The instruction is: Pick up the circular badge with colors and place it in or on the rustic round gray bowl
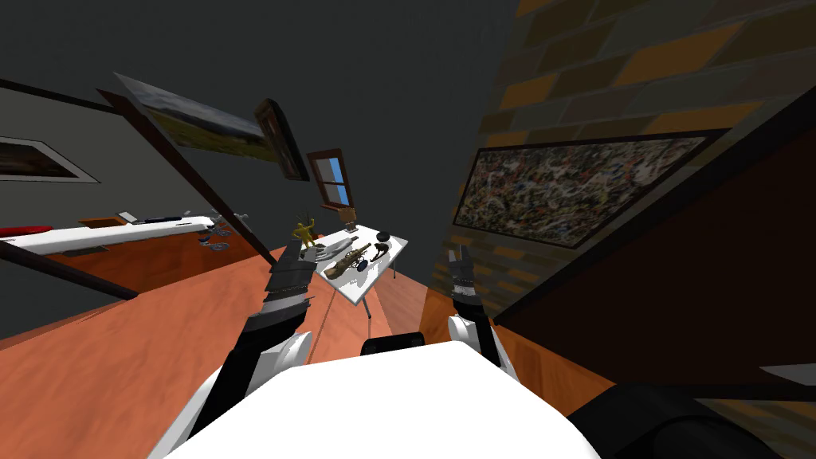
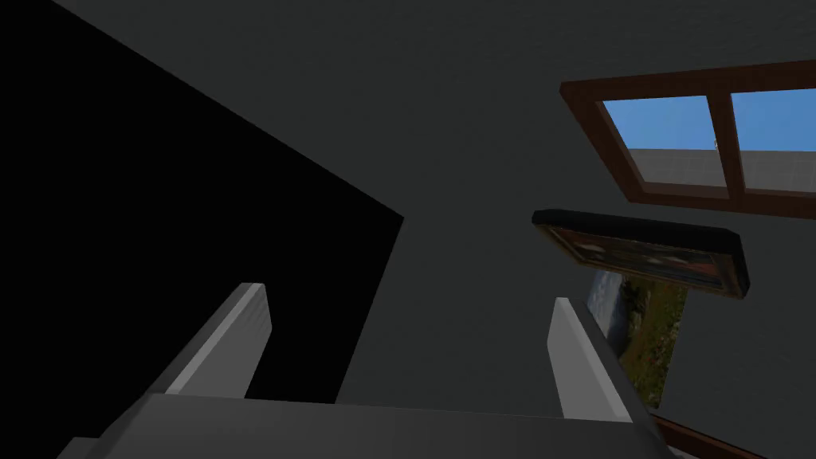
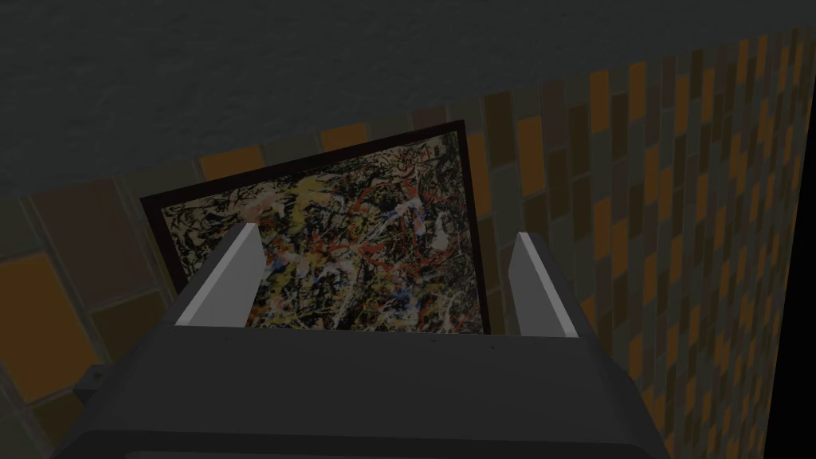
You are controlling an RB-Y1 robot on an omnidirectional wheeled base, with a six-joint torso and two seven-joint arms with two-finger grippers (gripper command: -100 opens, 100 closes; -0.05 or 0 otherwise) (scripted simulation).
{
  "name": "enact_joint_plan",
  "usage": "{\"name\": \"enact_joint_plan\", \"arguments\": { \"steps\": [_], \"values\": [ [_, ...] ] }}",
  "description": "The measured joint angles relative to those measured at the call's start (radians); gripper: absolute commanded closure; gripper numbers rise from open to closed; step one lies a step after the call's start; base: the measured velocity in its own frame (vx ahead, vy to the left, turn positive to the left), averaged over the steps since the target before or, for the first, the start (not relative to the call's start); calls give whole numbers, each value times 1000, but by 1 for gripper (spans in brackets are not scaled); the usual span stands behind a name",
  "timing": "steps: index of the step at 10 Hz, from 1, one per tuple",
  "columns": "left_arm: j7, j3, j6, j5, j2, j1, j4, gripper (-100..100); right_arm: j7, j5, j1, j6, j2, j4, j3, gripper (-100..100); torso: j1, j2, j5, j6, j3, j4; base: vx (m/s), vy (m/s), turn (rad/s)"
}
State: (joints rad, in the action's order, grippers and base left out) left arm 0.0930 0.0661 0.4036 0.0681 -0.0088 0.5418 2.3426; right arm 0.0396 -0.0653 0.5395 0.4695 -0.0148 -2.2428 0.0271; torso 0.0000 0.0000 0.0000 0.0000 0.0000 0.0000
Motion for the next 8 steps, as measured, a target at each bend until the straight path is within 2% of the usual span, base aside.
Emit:
{"name": "enact_joint_plan", "arguments": {
  "steps": [4, 6, 8],
  "values": [
    [-11, -17, -9, 12, 90, 0, -35, -100, 0, 0, 0, 0, 0, 0, 0, 0, 0, 1, 0, 0, 0, 0, -7, -1, -64],
    [-22, -32, -24, 25, 150, -7, -66, -100, 0, 0, 0, 0, 0, 0, 0, 0, 0, 1, 0, 0, 0, 0, -11, -1, -88],
    [-37, -54, -34, 41, 216, 7, -92, -100, 0, 0, 0, 0, 0, 0, 0, 0, 0, 1, 0, 0, 0, 0, -14, 2, -103]
  ]
}}
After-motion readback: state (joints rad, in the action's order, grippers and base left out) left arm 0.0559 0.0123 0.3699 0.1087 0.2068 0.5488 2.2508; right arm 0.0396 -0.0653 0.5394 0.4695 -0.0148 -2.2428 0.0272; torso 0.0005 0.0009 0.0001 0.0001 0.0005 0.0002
